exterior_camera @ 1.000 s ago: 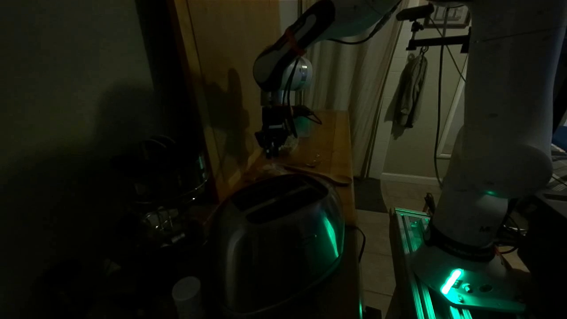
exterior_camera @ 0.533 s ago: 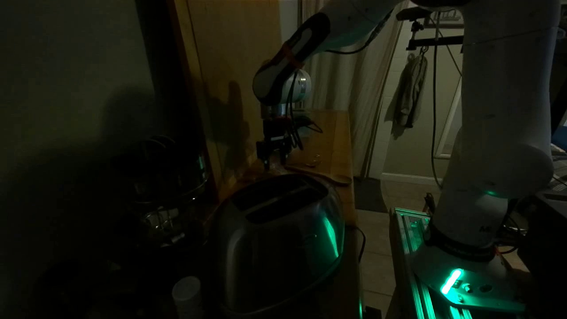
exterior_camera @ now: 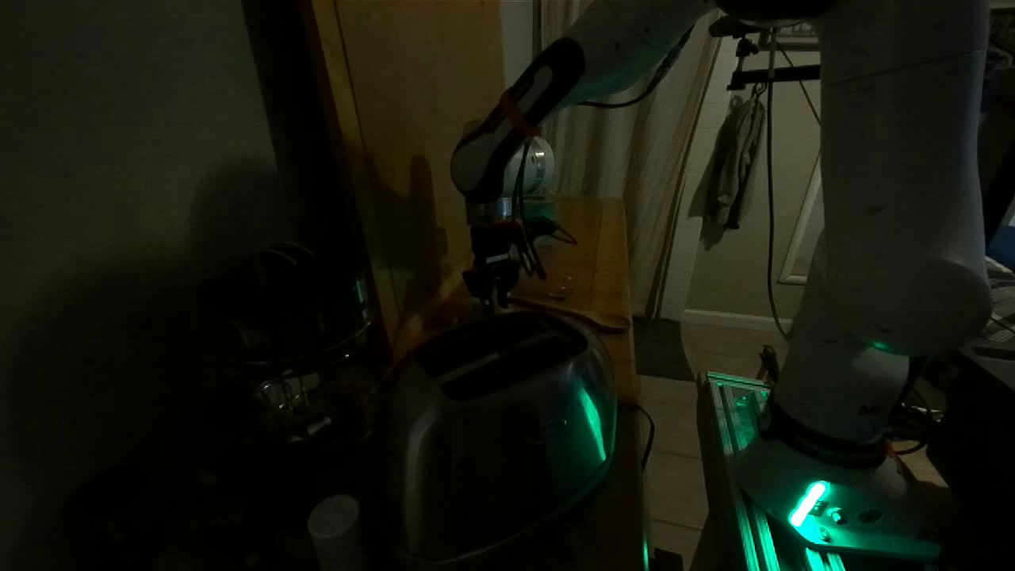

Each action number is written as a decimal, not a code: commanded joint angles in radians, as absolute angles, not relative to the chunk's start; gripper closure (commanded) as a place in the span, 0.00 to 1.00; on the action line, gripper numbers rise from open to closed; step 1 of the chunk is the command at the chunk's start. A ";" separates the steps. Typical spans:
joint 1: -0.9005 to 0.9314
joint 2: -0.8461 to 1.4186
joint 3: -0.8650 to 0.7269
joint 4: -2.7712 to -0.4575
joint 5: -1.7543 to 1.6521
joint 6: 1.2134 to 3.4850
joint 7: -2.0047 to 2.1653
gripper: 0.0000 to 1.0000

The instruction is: Pour the orange powder in the packet onto the spoon

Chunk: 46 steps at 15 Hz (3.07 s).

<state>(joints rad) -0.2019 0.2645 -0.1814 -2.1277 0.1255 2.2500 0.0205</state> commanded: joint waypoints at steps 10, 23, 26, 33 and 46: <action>-0.234 0.277 -0.195 -2.037 0.145 2.110 0.030 0.98; -0.276 0.259 -0.206 -1.928 0.312 1.842 0.051 0.98; -0.268 0.240 -0.206 -1.945 0.309 1.861 0.062 0.98; -0.248 0.177 -0.207 -1.985 0.281 1.870 0.103 0.98; -0.202 -0.007 -0.193 -2.162 0.264 1.861 0.108 0.98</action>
